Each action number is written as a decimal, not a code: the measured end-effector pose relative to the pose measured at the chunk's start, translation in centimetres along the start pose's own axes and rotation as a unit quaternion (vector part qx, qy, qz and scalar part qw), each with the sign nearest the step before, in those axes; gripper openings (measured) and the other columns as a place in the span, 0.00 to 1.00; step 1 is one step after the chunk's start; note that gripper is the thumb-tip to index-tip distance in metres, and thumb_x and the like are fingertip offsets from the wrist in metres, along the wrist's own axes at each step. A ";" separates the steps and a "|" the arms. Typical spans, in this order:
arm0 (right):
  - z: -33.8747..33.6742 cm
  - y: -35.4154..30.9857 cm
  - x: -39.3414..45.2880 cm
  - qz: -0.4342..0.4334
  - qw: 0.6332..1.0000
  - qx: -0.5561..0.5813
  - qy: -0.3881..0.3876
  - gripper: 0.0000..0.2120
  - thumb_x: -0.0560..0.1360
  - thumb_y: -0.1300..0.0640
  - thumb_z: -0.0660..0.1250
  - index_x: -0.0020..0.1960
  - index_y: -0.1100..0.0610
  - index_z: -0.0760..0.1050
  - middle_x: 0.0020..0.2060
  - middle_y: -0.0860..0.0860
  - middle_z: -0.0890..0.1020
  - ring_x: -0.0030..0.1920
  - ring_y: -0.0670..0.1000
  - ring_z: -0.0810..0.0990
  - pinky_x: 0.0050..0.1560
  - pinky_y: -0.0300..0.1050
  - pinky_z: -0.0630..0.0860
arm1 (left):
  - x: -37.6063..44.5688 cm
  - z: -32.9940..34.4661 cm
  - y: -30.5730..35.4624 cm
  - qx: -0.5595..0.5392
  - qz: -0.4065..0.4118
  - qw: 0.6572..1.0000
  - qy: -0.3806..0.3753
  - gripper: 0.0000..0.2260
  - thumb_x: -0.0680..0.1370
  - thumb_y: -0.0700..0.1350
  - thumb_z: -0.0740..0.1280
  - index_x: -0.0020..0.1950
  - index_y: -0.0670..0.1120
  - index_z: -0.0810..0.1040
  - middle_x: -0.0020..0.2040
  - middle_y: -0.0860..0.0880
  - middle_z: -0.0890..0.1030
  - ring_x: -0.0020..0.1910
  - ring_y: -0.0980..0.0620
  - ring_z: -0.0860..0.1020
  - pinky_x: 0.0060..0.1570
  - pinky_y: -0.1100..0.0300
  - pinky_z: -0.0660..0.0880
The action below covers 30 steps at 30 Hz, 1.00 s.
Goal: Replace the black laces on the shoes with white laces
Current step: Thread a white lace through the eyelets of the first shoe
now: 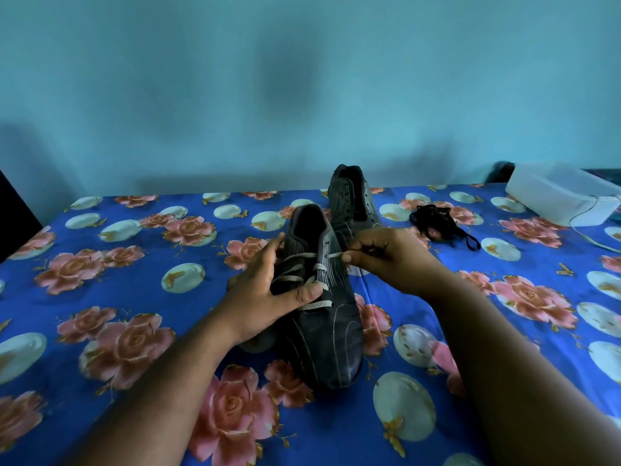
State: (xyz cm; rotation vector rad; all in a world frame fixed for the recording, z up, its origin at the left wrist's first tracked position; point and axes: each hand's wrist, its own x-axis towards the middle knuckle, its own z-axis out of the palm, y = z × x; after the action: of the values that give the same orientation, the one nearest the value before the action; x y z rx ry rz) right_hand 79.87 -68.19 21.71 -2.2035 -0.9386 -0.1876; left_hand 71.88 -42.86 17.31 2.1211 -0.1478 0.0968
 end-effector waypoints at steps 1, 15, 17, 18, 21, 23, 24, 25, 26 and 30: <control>-0.2 0.1 -0.1 0.003 1.000 0.013 0.021 0.10 0.78 0.53 0.73 0.39 0.54 0.79 0.31 0.41 0.77 0.30 0.42 0.72 0.32 0.36 0.66 | 0.1 0.1 0.0 0.008 -0.001 1.000 0.007 0.49 0.62 0.80 0.69 0.77 0.69 0.53 0.76 0.64 0.65 0.77 0.59 0.63 0.77 0.40 0.57; -1.5 3.0 -0.2 0.275 0.911 -0.206 0.229 0.13 0.74 0.49 0.71 0.56 0.50 0.77 0.59 0.53 0.74 0.63 0.59 0.69 0.61 0.58 0.67 | -0.7 -0.6 1.3 0.029 -0.024 0.999 0.024 0.48 0.55 0.84 0.65 0.69 0.63 0.62 0.62 0.71 0.71 0.69 0.58 0.71 0.74 0.44 0.64; -1.2 1.8 0.1 0.129 0.956 -0.148 0.219 0.14 0.74 0.46 0.74 0.56 0.48 0.78 0.58 0.49 0.77 0.62 0.55 0.71 0.62 0.56 0.67 | -0.7 -1.0 1.3 0.035 -0.032 0.999 0.024 0.45 0.56 0.84 0.65 0.65 0.62 0.64 0.61 0.64 0.75 0.65 0.56 0.74 0.70 0.46 0.69; -1.1 1.1 0.2 0.051 0.976 -0.082 0.194 0.12 0.74 0.45 0.74 0.54 0.49 0.80 0.54 0.46 0.80 0.59 0.51 0.74 0.61 0.52 0.70 | -0.7 -1.3 1.2 0.032 -0.027 0.999 0.021 0.43 0.57 0.83 0.66 0.63 0.60 0.66 0.60 0.61 0.77 0.62 0.56 0.76 0.67 0.47 0.72; -0.1 -0.2 0.6 -0.082 0.993 -0.025 0.074 0.11 0.74 0.42 0.72 0.47 0.50 0.82 0.44 0.42 0.81 0.50 0.46 0.78 0.54 0.44 0.72 | -0.7 -2.1 1.3 -0.012 0.001 1.000 0.000 0.30 0.68 0.75 0.68 0.57 0.55 0.74 0.51 0.59 0.82 0.51 0.59 0.80 0.56 0.56 0.77; 0.8 -0.5 0.8 -0.108 0.991 -0.060 0.041 0.12 0.75 0.42 0.72 0.43 0.51 0.80 0.40 0.43 0.80 0.45 0.46 0.77 0.51 0.42 0.71 | -0.9 -2.4 1.6 -0.022 0.018 1.000 -0.001 0.22 0.75 0.67 0.67 0.49 0.47 0.77 0.37 0.60 0.77 0.37 0.62 0.74 0.40 0.66 0.72; 1.0 -0.4 0.7 -0.104 0.992 -0.051 0.038 0.12 0.75 0.43 0.72 0.43 0.52 0.79 0.38 0.44 0.80 0.43 0.47 0.77 0.48 0.41 0.71 | -0.9 -2.4 1.7 -0.023 0.023 0.999 0.003 0.21 0.76 0.63 0.65 0.46 0.44 0.77 0.32 0.58 0.72 0.33 0.62 0.70 0.36 0.67 0.68; 1.1 -0.4 0.6 -0.093 0.995 -0.024 0.036 0.11 0.76 0.46 0.73 0.42 0.53 0.79 0.37 0.45 0.79 0.42 0.47 0.76 0.46 0.40 0.71 | -1.0 -2.5 1.8 -0.028 0.024 0.999 0.007 0.21 0.76 0.60 0.64 0.45 0.41 0.77 0.31 0.58 0.71 0.32 0.61 0.68 0.34 0.67 0.66; 1.0 -0.4 0.5 -0.071 0.997 0.017 0.032 0.10 0.77 0.50 0.73 0.42 0.56 0.80 0.36 0.47 0.80 0.40 0.48 0.76 0.43 0.40 0.72 | -1.0 -2.5 1.8 -0.037 0.021 0.999 0.007 0.20 0.77 0.58 0.64 0.45 0.40 0.78 0.31 0.56 0.73 0.33 0.62 0.69 0.35 0.68 0.67; 0.3 -0.4 0.2 -0.015 0.998 0.067 0.015 0.07 0.80 0.57 0.69 0.44 0.57 0.78 0.36 0.49 0.80 0.36 0.49 0.76 0.37 0.37 0.69 | -1.1 -2.6 1.8 -0.037 0.017 0.999 0.019 0.15 0.80 0.52 0.65 0.49 0.42 0.84 0.46 0.48 0.86 0.45 0.62 0.80 0.46 0.72 0.72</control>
State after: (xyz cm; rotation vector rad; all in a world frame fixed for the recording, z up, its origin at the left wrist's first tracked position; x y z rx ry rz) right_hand 79.70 -67.68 21.86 -2.0594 -0.9412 -0.1660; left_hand 70.47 -41.53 20.04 2.0416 -0.1633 0.1495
